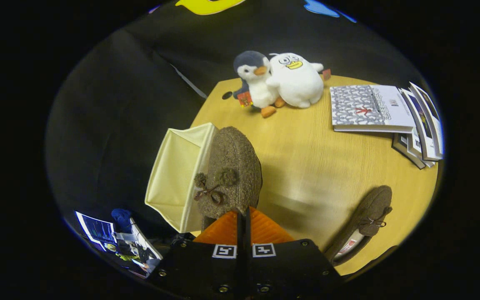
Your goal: Open the storage box then place both shoes into the box .Put the left shoe in first, then the right shoe, with the right side of both shoes facing outward in a uniform manner.
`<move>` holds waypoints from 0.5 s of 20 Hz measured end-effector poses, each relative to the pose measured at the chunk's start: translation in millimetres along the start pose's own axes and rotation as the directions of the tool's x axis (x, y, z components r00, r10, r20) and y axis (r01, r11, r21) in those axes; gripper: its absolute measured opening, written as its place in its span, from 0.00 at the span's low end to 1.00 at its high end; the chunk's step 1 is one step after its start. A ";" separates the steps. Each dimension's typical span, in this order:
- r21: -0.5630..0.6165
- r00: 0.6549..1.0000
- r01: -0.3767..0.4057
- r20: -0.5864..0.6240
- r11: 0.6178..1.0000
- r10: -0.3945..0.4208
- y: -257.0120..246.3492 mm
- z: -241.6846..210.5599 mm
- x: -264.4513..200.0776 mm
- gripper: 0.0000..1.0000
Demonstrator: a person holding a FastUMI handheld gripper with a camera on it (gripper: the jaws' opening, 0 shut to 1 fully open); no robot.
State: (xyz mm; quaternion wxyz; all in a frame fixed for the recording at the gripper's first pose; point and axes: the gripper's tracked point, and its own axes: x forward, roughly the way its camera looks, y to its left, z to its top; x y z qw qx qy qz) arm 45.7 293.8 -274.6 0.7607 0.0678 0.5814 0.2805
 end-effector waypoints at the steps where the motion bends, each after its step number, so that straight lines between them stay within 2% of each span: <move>1: -0.017 1.000 -0.013 0.015 1.000 0.013 9.4 8.4 -9.2 0.00; 5: -0.106 0.996 -0.042 0.074 0.993 0.050 46.8 41.7 -32.8 0.00; 10: -0.177 0.991 -0.096 0.071 0.980 0.110 102.4 66.0 -25.8 0.00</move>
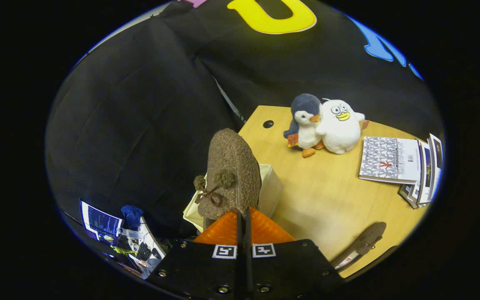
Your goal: Open the storage box then place both shoes into the box .Put the left shoe in first, then the right shoe, with the right side of both shoes facing outward in a uniform manner.
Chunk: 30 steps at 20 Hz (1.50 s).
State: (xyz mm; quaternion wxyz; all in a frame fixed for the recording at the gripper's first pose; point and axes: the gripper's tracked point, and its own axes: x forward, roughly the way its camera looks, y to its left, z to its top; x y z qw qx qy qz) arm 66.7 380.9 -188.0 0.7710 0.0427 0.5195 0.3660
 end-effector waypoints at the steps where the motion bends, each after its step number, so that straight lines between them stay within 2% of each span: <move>1: -0.009 1.000 -0.019 -0.008 1.000 0.019 10.9 2.1 8.1 0.00; 5: -0.029 0.995 -0.069 -0.071 0.997 0.066 44.1 2.8 47.8 0.00; 10: -0.078 0.986 -0.055 -0.160 0.995 0.042 56.7 -13.2 103.8 0.00; 19: -0.028 0.954 0.085 -0.286 0.996 -0.090 15.3 -69.4 182.9 0.00; 23: -0.078 0.933 0.178 -0.304 0.981 -0.194 -9.4 -77.8 206.6 0.00; 27: -0.111 0.907 0.238 -0.329 0.965 -0.262 -11.7 -84.5 224.1 0.00; 29: -0.074 0.895 0.240 -0.368 0.968 -0.250 -6.6 -92.4 225.3 0.01; 30: -0.057 0.899 0.230 -0.370 0.972 -0.234 -1.4 -92.4 223.9 0.09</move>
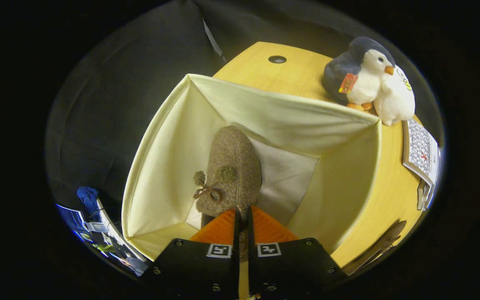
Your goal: Open the storage box then place both shoes into the box .Put the left shoe in first, then the right shoe, with the right side of both shoes facing outward in a uniform manner.
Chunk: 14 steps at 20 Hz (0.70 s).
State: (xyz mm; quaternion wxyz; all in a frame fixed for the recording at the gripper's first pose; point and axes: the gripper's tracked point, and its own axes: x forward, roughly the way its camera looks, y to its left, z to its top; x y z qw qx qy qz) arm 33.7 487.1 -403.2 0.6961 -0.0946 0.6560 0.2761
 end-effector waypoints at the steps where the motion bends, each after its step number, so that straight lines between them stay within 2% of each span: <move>1: 0.003 1.000 -0.002 0.015 1.000 0.002 1.4 -1.1 -3.0 0.13; 3: 0.023 0.997 -0.058 0.049 0.998 0.057 12.8 3.7 -22.9 0.32; 4: 0.026 0.995 -0.086 0.061 0.996 0.084 19.9 4.2 -36.5 0.57; 6: 0.011 0.989 -0.119 0.095 0.993 0.117 24.7 4.5 -60.5 0.79; 10: -0.025 0.977 -0.150 0.152 0.988 0.152 15.7 0.0 -113.3 0.79; 14: -0.005 0.968 -0.153 0.201 0.988 0.151 -13.6 -12.9 -147.8 0.79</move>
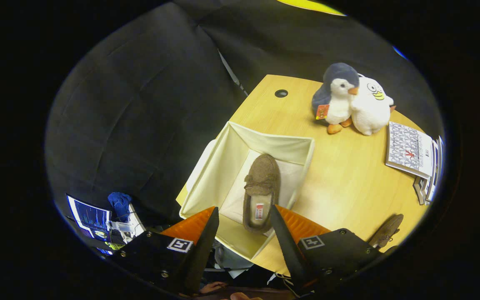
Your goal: Open the storage box then place both shoes into the box .Put the left shoe in first, then the right shoe, with the right side of both shoes facing outward in a uniform manner.
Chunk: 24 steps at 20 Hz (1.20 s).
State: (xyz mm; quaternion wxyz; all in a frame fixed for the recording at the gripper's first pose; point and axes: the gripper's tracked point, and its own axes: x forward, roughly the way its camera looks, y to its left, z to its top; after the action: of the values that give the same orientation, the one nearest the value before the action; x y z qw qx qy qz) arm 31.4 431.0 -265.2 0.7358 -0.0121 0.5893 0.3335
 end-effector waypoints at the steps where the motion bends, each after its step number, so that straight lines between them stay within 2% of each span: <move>1: 0.015 1.000 0.005 0.010 1.000 -0.005 -7.7 -1.9 -7.2 0.79; 9: 0.129 0.993 0.085 0.070 0.988 -0.095 -85.7 -33.0 -63.1 0.79; 13: 0.207 0.988 0.092 0.099 0.974 -0.115 -112.2 -57.5 -89.5 0.79; 24: 0.432 0.970 0.138 0.123 0.891 -0.210 -229.0 -128.7 -132.2 0.79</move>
State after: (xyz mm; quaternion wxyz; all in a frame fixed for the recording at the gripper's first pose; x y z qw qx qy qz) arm 25.5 137.1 -274.7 0.7946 0.1218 0.5802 0.1313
